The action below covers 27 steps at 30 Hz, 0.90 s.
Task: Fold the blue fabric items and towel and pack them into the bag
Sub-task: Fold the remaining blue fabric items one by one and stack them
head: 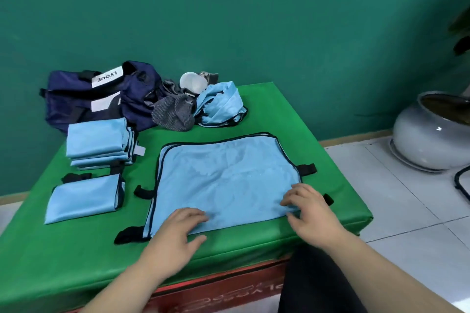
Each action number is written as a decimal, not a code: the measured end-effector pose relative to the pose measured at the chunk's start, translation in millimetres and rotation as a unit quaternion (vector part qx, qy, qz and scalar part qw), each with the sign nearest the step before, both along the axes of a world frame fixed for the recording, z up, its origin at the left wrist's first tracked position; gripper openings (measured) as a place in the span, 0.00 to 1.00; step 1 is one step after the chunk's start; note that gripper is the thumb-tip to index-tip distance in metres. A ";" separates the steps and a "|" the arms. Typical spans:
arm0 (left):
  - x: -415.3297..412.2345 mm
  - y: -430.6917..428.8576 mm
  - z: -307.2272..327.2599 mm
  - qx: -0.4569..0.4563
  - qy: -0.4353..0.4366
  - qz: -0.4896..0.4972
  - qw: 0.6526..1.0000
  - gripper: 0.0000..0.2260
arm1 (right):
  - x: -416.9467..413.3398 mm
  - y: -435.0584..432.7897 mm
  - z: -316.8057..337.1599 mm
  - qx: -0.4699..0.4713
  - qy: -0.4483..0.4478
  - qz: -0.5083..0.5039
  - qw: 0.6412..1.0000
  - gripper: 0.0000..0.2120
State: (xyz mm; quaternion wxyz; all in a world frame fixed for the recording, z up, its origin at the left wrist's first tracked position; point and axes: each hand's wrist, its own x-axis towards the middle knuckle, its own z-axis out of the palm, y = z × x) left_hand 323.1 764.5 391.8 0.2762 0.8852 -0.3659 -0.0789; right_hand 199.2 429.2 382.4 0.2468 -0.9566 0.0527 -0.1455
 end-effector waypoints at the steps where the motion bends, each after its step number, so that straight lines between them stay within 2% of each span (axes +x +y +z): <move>1: 2.8 16.9 0.0 0.008 -0.023 0.014 1.000 0.18 | 0.0 -1.2 -1.4 -0.005 -0.003 0.001 1.000 0.12; 5: 19.1 70.2 0.0 0.052 -0.094 0.071 0.992 0.16 | -1.0 -11.0 -1.3 -0.035 0.011 -0.043 0.998 0.14; 9: 33.3 91.0 -4.7 0.101 -0.096 0.048 0.989 0.15 | 3.7 -18.5 -3.4 -0.047 0.052 -0.050 0.996 0.15; 15: 48.7 94.1 -8.3 0.059 -0.054 0.040 0.996 0.10 | 4.9 -31.1 -3.6 0.080 0.103 -0.082 0.988 0.15; 18: 50.5 95.8 -10.6 0.046 -0.046 0.047 0.997 0.15 | 5.4 -37.7 -5.6 0.117 0.110 -0.106 0.981 0.14; 23: 45.8 91.8 -13.3 0.032 -0.033 0.088 0.995 0.19 | 2.6 -40.9 -9.5 0.128 0.099 -0.111 0.981 0.15; 27: 42.0 90.0 -18.0 0.032 -0.036 0.106 0.993 0.15 | 1.7 -38.3 -12.4 0.132 0.080 -0.114 0.981 0.15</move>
